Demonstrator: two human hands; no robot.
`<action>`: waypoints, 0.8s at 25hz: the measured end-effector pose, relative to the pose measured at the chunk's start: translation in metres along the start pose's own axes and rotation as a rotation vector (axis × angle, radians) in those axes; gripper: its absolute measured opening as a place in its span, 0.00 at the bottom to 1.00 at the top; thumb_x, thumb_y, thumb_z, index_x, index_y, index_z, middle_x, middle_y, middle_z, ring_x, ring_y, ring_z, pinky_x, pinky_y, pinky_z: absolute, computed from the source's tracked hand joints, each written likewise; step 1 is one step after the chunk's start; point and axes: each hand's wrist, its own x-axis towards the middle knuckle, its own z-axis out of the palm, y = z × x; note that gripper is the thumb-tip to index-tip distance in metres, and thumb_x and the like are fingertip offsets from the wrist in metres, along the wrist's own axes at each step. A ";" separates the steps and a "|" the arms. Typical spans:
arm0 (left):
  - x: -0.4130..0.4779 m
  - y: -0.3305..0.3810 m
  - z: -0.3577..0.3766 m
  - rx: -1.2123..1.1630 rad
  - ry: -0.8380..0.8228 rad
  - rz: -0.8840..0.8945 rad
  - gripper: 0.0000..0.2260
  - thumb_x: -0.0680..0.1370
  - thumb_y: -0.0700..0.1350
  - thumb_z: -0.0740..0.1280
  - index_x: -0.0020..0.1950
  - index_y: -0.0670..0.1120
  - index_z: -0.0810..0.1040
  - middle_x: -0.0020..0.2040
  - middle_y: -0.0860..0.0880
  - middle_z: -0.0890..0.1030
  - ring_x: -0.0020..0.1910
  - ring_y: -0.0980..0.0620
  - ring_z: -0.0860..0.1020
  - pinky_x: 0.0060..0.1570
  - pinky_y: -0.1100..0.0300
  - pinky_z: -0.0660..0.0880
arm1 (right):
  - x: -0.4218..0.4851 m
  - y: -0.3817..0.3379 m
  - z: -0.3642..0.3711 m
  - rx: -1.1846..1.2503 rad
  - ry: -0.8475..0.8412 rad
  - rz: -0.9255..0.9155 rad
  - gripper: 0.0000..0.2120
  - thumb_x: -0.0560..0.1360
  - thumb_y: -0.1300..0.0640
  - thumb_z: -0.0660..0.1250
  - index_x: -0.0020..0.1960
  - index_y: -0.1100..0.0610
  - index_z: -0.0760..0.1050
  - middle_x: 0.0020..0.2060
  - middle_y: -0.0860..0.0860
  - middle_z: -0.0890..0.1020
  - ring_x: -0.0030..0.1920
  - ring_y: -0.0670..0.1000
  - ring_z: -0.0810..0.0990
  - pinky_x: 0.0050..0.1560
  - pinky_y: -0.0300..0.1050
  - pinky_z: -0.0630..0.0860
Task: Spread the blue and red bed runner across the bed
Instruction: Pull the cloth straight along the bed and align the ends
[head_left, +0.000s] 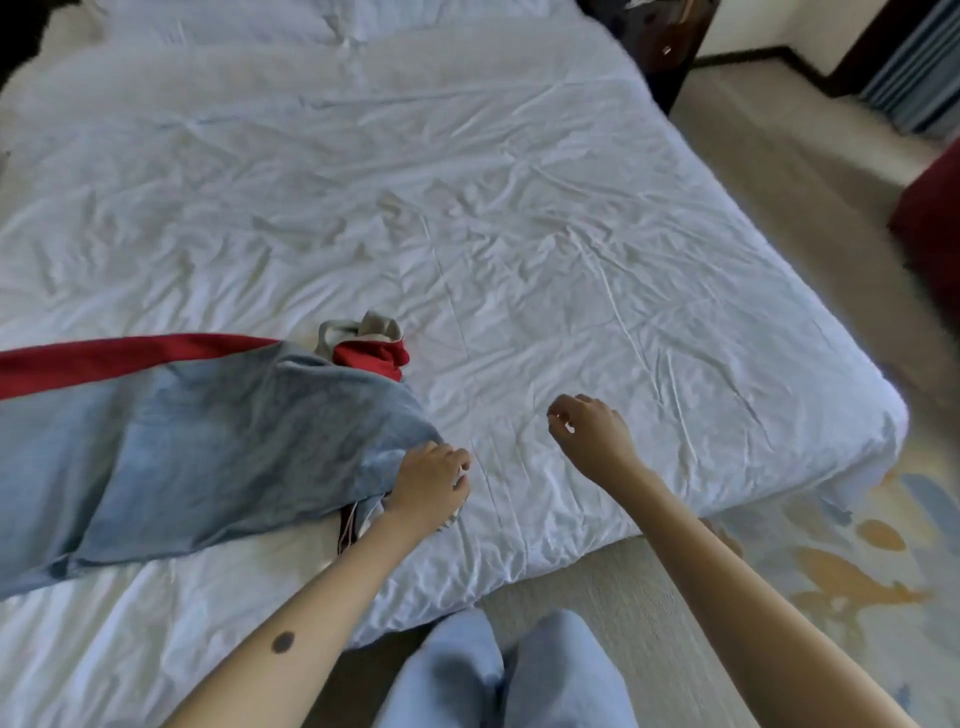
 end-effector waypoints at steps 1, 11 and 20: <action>0.002 -0.003 0.004 0.020 -0.013 -0.032 0.09 0.78 0.45 0.58 0.55 0.46 0.73 0.52 0.48 0.79 0.56 0.48 0.72 0.54 0.55 0.66 | 0.011 0.000 0.007 -0.007 -0.042 -0.019 0.11 0.78 0.56 0.58 0.53 0.57 0.77 0.49 0.54 0.81 0.51 0.55 0.78 0.55 0.49 0.70; 0.042 -0.023 0.050 0.126 -0.113 -0.269 0.09 0.77 0.42 0.61 0.56 0.44 0.74 0.52 0.46 0.79 0.55 0.45 0.74 0.52 0.53 0.69 | 0.133 0.000 0.076 -0.024 -0.460 -0.215 0.12 0.78 0.57 0.57 0.54 0.59 0.77 0.51 0.57 0.81 0.52 0.57 0.78 0.58 0.52 0.73; 0.048 -0.047 0.067 0.196 -0.185 -0.185 0.11 0.65 0.44 0.74 0.47 0.48 0.81 0.44 0.52 0.81 0.47 0.50 0.78 0.49 0.55 0.75 | 0.182 -0.014 0.147 0.008 -0.696 -0.236 0.13 0.77 0.56 0.58 0.55 0.58 0.78 0.53 0.56 0.82 0.52 0.57 0.79 0.54 0.49 0.76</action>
